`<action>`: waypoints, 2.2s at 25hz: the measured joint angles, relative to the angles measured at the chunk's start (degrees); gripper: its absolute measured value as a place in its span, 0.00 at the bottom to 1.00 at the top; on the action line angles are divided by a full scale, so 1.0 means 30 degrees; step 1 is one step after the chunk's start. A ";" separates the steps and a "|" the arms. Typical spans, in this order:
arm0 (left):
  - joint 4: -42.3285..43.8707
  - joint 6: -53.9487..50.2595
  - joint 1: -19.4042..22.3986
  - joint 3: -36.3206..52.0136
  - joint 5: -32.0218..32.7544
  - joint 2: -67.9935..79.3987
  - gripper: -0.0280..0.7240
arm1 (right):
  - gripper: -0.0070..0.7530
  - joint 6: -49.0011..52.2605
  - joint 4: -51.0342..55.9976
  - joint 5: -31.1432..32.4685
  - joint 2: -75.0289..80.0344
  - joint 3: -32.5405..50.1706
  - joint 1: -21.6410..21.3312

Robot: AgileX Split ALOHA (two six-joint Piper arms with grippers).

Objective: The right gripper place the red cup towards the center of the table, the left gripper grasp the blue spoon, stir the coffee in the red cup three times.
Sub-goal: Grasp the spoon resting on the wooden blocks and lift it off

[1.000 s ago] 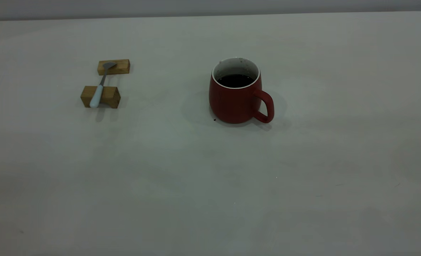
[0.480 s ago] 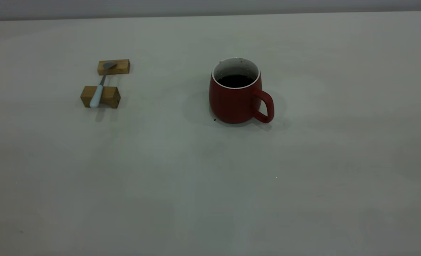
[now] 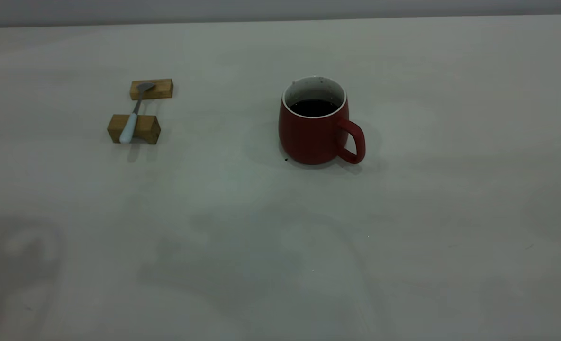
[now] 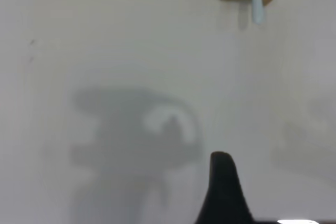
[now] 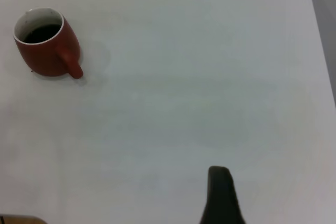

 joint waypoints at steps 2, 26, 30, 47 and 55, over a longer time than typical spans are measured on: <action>0.0000 -0.0144 -0.0574 -0.0638 -0.1048 0.2348 0.85 | 0.79 0.0000 0.0000 0.0000 0.0000 0.0000 0.0000; -0.0056 -0.0225 -0.2592 -1.0931 -0.2206 2.0170 0.83 | 0.78 0.0000 0.0000 0.0000 0.0000 0.0000 0.0000; -0.0056 0.0317 -0.2592 -1.1969 -0.2461 2.1642 0.83 | 0.78 0.0000 0.0000 0.0000 0.0000 0.0000 0.0000; -0.0368 0.0355 -0.2807 -1.4790 -0.0019 2.3310 0.25 | 0.78 0.0000 0.0000 0.0000 0.0000 0.0000 0.0000; -0.8783 -0.6048 -0.3171 -1.9092 0.9259 2.2300 0.25 | 0.78 0.0000 0.0000 0.0000 0.0000 0.0000 0.0000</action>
